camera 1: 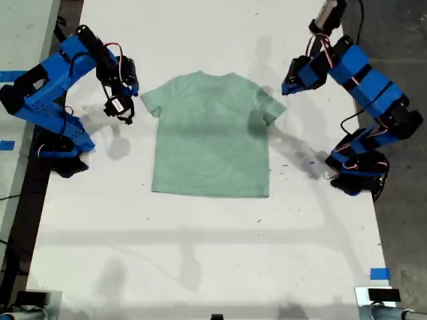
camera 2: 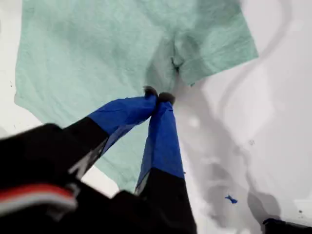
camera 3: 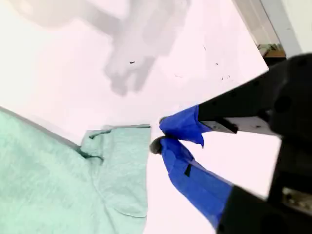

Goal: Fold tshirt

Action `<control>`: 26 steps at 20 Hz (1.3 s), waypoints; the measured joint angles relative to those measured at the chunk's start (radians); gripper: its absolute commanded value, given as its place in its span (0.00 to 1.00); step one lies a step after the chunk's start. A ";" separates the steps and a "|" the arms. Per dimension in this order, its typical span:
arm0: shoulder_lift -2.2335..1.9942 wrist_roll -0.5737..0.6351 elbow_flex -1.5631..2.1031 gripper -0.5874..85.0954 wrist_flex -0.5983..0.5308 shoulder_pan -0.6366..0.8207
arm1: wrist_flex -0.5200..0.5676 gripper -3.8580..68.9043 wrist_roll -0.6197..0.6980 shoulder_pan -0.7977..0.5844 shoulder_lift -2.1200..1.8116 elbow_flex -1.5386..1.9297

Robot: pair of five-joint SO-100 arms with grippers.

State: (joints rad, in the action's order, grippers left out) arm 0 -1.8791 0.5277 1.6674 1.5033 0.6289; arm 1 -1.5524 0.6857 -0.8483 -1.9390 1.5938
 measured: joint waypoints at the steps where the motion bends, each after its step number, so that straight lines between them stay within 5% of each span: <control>1: 0.037 0.020 -0.044 0.01 0.018 0.018 | -0.011 0.06 0.020 -0.021 0.035 -0.046; 5: 0.124 0.049 -0.187 0.01 0.061 0.057 | -0.044 0.06 0.077 -0.086 0.101 -0.164; 9: 0.147 0.060 -0.199 0.01 0.077 0.058 | -0.044 0.38 0.095 -0.107 0.109 -0.150; 12: 0.156 0.060 -0.199 0.01 0.077 0.058 | -0.032 0.46 0.140 -0.141 0.121 -0.071; 22: 0.160 0.061 -0.199 0.01 0.077 0.058 | 0.453 0.47 0.285 -0.235 0.311 0.396; 26: 0.170 0.067 -0.199 0.01 0.077 0.058 | 0.531 0.46 0.296 -0.235 0.454 0.371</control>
State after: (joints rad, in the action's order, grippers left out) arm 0 -1.7089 0.5952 1.4680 1.5800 0.6872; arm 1 -1.0216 0.9817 -1.0830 -1.4849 1.9650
